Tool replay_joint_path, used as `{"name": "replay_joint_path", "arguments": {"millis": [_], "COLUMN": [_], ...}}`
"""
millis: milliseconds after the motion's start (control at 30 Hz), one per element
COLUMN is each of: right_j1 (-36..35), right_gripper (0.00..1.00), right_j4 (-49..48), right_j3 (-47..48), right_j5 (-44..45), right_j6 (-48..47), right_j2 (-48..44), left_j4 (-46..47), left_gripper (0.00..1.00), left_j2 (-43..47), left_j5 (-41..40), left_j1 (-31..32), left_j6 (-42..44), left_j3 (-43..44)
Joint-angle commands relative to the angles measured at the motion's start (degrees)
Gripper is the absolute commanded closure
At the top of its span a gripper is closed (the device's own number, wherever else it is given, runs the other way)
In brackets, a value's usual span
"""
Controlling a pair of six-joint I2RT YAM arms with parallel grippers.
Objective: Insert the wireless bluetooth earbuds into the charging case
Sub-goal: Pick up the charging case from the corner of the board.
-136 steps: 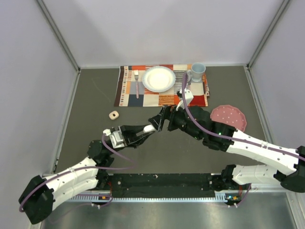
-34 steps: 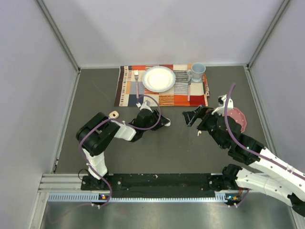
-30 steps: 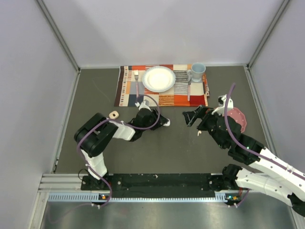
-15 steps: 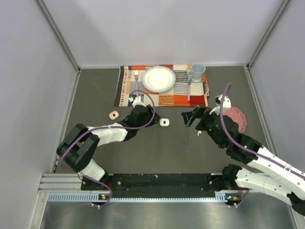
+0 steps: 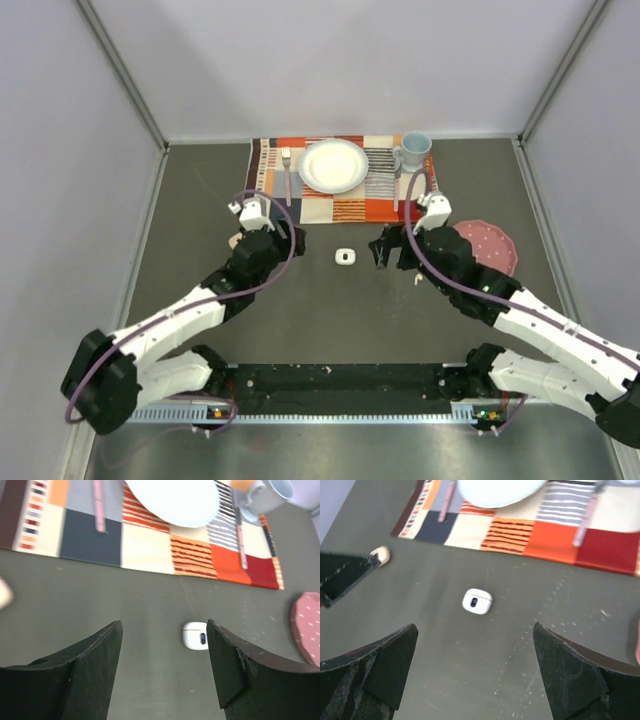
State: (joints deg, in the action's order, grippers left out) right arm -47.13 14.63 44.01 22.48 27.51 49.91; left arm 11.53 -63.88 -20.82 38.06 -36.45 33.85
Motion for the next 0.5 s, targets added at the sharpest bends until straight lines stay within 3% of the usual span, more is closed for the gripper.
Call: {"name": "replay_joint_path", "arguments": {"millis": [0, 200, 300, 467], "right_j1": [0.38, 0.38, 0.20, 0.11], "right_gripper": [0.01, 0.01, 0.01, 0.01], "right_j4": [-12.93, -27.36, -26.86, -28.95], "right_j3": [-1.46, -5.69, -2.97, 3.97], "right_j5": [-12.62, -21.15, -27.21, -29.49], "right_j6": [-13.16, -26.00, -34.96, -44.36], "right_j2": [2.64, 8.16, 14.74, 25.40], "left_j4": [-3.88, -8.89, -9.16, -9.68], "left_gripper": [0.26, 0.25, 0.25, 0.25], "left_j2": [6.91, 12.19, 14.48, 16.94], "left_j5": [-7.04, -3.45, 1.21, 6.05], "left_j1": [-1.94, -10.36, -16.78, -25.05], "left_j6": [7.08, 7.88, 7.79, 7.71], "left_j3": [-2.64, -5.71, -8.09, -10.55]}}
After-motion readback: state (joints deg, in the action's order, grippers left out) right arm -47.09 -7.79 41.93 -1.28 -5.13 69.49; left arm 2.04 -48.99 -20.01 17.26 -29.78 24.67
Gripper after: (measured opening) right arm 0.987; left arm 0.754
